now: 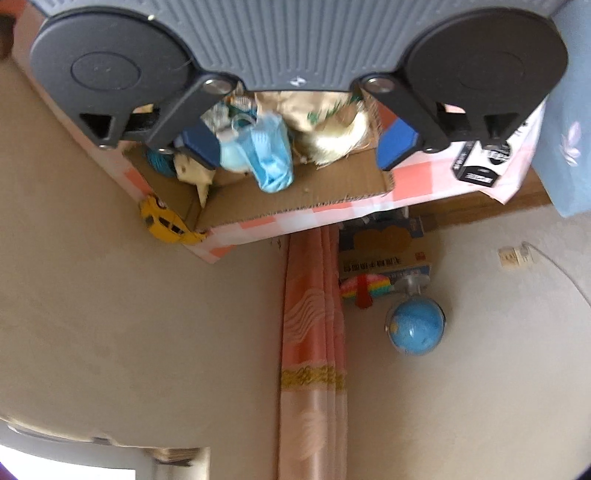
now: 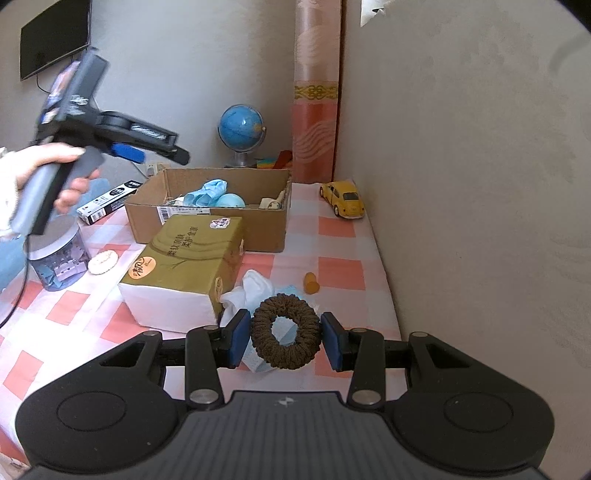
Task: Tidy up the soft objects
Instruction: 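Carry the brown scrunchie into the box and open the right gripper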
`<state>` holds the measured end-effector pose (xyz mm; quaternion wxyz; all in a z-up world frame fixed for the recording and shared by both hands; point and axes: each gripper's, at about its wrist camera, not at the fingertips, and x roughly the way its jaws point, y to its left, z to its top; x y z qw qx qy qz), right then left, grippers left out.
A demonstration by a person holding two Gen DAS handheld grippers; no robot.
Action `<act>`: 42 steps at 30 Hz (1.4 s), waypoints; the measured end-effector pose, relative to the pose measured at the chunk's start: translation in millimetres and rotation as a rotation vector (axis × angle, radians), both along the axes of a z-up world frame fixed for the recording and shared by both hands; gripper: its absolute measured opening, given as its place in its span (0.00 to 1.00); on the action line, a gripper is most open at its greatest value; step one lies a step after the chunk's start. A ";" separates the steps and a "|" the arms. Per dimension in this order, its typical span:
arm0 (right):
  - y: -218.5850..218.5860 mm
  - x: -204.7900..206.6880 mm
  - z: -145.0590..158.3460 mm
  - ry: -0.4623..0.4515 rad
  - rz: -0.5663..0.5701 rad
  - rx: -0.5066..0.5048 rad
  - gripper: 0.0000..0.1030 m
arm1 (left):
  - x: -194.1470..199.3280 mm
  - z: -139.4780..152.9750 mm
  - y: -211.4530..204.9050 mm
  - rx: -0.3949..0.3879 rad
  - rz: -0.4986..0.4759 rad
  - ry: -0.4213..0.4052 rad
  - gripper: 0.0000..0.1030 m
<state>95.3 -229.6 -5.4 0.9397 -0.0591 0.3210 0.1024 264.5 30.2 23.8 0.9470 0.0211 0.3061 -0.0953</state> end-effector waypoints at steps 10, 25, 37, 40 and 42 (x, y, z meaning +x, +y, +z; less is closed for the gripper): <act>16.3 13.8 11.2 0.002 0.046 -0.018 0.45 | -98.8 1.6 1.4 0.058 -0.029 -0.032 0.98; 55.6 98.7 48.7 -0.057 0.142 -0.045 0.45 | -161.5 -24.7 10.9 0.038 -0.007 0.007 0.98; 92.7 199.0 50.7 -0.059 0.190 -0.100 0.46 | -172.9 -47.2 18.0 0.061 0.021 0.067 0.98; 95.7 210.9 49.4 -0.039 0.196 -0.083 0.69 | -172.2 -48.6 18.3 0.058 0.025 0.075 0.98; 94.8 210.4 50.0 -0.052 0.189 -0.071 0.84 | -172.1 -48.6 17.4 0.064 0.028 0.074 0.98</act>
